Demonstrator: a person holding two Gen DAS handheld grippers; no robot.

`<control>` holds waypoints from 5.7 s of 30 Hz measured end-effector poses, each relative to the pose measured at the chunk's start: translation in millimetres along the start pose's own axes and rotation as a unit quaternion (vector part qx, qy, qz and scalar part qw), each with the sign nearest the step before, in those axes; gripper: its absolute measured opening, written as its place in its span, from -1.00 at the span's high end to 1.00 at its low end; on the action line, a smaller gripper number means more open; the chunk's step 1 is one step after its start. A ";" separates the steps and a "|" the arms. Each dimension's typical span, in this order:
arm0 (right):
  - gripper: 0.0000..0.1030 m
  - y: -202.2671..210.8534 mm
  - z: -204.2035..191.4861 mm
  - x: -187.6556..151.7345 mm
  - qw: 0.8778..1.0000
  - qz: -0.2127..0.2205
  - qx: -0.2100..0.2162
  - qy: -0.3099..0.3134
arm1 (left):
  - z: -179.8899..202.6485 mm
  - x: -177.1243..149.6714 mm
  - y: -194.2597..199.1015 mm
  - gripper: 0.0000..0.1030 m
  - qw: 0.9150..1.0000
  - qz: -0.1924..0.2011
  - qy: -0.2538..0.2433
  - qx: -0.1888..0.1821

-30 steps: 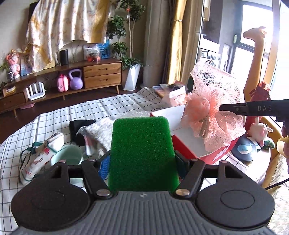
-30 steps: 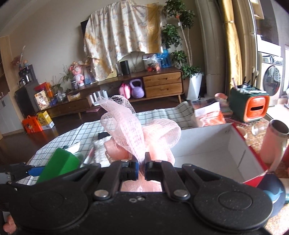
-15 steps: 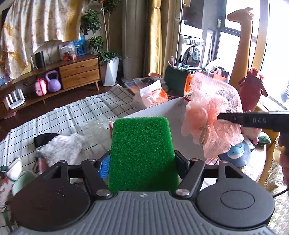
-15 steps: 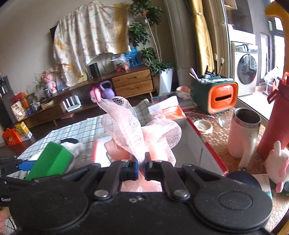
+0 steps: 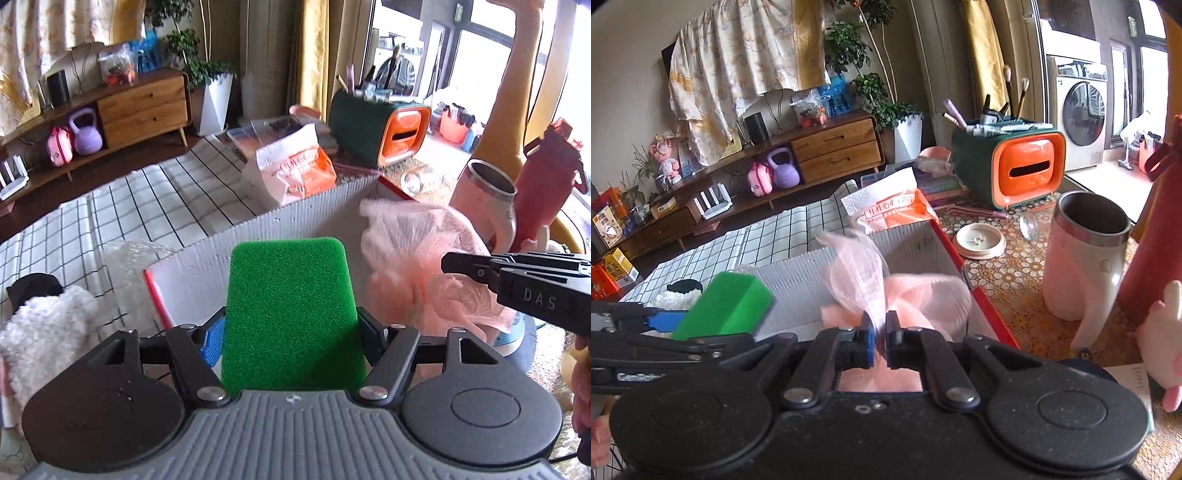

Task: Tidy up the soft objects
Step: 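Carry the green sponge and pink mesh puff over the red shoebox with both tools, then lower the sponge and puff into the box and open both tools, then withdraw both tools from the box toward the tissue and yellow cloth, then grasp the white tissue with the left tool while the right tool grasps the yellow cloth, then carry the white tissue and yellow cloth over the red shoebox with both tools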

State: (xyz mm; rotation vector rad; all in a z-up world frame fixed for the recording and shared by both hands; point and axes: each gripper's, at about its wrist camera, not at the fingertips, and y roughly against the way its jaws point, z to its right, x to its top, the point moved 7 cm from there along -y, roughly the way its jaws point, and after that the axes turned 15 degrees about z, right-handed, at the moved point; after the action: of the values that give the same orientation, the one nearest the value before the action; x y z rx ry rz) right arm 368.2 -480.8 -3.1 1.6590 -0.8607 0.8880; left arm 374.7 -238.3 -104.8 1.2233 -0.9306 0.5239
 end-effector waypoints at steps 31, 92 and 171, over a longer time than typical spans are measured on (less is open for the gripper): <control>0.21 -24.9 14.4 -32.4 0.997 -0.048 0.040 -0.044 | 6.1 -43.2 -93.3 -0.52 0.984 -0.175 0.004 0.032; -0.98 127.1 -172.6 -30.5 0.983 0.025 0.160 0.092 | -115.6 -65.6 216.2 -0.97 0.997 0.039 0.062 0.029; 0.69 29.9 -265.9 -167.1 0.964 -0.112 0.178 0.162 | -244.8 -195.6 172.8 0.75 0.975 0.042 0.136 0.174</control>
State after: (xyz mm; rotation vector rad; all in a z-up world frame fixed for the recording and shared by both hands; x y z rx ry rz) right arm 225.3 -210.7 -81.2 1.8035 -0.2930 1.1616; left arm 211.3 70.1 -184.3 1.3850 -0.6763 0.9272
